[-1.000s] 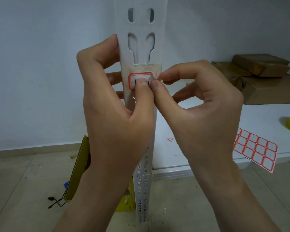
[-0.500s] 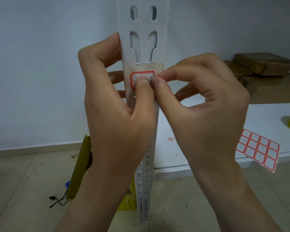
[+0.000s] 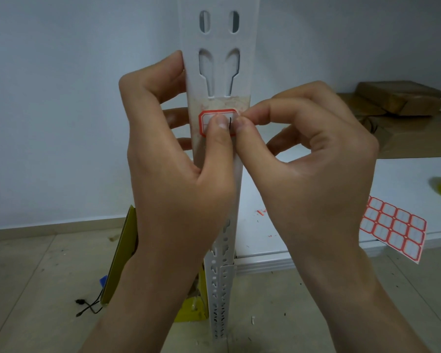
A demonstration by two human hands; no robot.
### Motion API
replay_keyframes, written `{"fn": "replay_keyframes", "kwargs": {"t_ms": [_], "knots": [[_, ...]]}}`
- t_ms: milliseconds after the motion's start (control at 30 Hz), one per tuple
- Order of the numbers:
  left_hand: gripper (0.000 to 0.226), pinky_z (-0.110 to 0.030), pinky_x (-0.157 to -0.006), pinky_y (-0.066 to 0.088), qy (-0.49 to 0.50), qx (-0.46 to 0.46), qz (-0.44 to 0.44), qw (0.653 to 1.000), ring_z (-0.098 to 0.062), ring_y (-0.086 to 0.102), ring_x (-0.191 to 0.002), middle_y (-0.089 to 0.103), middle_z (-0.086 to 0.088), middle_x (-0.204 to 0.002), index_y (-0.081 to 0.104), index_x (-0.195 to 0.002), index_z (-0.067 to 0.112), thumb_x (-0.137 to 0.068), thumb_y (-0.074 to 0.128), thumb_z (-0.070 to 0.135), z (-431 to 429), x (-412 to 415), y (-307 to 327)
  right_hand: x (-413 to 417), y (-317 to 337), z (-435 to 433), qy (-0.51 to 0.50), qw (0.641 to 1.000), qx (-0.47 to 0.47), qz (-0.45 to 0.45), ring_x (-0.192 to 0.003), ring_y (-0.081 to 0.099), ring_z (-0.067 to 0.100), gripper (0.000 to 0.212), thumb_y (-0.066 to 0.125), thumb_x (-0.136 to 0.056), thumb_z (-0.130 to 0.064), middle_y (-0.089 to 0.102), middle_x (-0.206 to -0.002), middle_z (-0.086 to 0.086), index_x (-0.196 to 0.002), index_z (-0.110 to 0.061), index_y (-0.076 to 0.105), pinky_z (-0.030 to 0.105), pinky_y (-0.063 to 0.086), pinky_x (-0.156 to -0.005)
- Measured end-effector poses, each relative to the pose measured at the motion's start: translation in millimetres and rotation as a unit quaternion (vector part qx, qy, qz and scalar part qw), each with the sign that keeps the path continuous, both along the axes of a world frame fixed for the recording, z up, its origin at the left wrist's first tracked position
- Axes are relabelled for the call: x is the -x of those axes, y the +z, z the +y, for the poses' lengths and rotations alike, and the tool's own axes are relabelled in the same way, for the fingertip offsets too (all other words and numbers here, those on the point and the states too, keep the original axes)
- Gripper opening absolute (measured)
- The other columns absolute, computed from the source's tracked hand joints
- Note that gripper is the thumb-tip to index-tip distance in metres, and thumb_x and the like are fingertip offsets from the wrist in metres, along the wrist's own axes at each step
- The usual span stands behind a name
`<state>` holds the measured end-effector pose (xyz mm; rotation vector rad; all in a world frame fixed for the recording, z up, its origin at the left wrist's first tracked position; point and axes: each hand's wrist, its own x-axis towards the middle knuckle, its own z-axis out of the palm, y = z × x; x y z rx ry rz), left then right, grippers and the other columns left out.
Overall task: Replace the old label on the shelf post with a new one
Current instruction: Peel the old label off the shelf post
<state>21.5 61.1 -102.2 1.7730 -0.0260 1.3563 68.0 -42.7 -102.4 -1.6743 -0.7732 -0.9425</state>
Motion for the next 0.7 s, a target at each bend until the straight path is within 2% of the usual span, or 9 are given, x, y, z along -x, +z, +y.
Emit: {"fn": "replay_keyframes", "kwargs": {"t_ms": [233, 433, 600, 700], "knots": [[0.044, -0.019, -0.076, 0.056, 0.004, -0.006, -0.001, 1.000, -0.011, 0.068, -0.107, 0.056, 0.008, -0.127, 0.041, -0.134, 0.014, -0.096, 0.062, 0.011, -1.9, 0.6, -0.2, 0.2, 0.2, -0.9, 0.005, 1.000, -0.002, 0.006, -0.066, 0.060, 0.021, 0.006, 0.078, -0.090, -0.019, 0.062, -0.086, -0.008, -0.085, -0.016, 0.077, 0.028, 0.051, -0.056], [0.045, -0.024, -0.077, 0.059, 0.013, -0.015, -0.003, 1.000, -0.015, 0.068, -0.108, 0.057, 0.005, -0.127, 0.042, -0.135, 0.009, -0.096, 0.062, 0.012, -0.3, -1.2, -1.5, 0.3, -0.4, 0.2, 0.009, 1.000, -0.005, 0.006, -0.064, 0.060, 0.019, 0.006, 0.079, -0.089, -0.017, 0.062, -0.085, -0.007, -0.084, -0.015, 0.077, 0.027, 0.050, -0.056], [0.045, -0.033, -0.078, 0.061, 0.016, -0.009, -0.004, 1.000, -0.020, 0.068, -0.109, 0.058, 0.001, -0.130, 0.042, -0.136, 0.006, -0.095, 0.062, 0.011, -0.9, -0.8, -2.4, 0.3, 0.2, -0.3, 0.005, 1.000, -0.001, 0.002, -0.064, 0.060, 0.018, 0.005, 0.079, -0.090, -0.018, 0.064, -0.085, -0.006, -0.085, -0.016, 0.077, 0.026, 0.050, -0.056], [0.044, -0.032, -0.078, 0.061, 0.015, -0.009, 0.002, 1.000, -0.018, 0.068, -0.108, 0.058, -0.001, -0.130, 0.042, -0.134, 0.009, -0.095, 0.062, 0.010, -1.6, -0.5, -1.0, 0.6, 0.0, -0.1, 0.006, 1.000, -0.002, 0.003, -0.063, 0.060, 0.019, 0.006, 0.079, -0.089, -0.018, 0.064, -0.085, -0.005, -0.084, -0.016, 0.077, 0.027, 0.050, -0.055]]}}
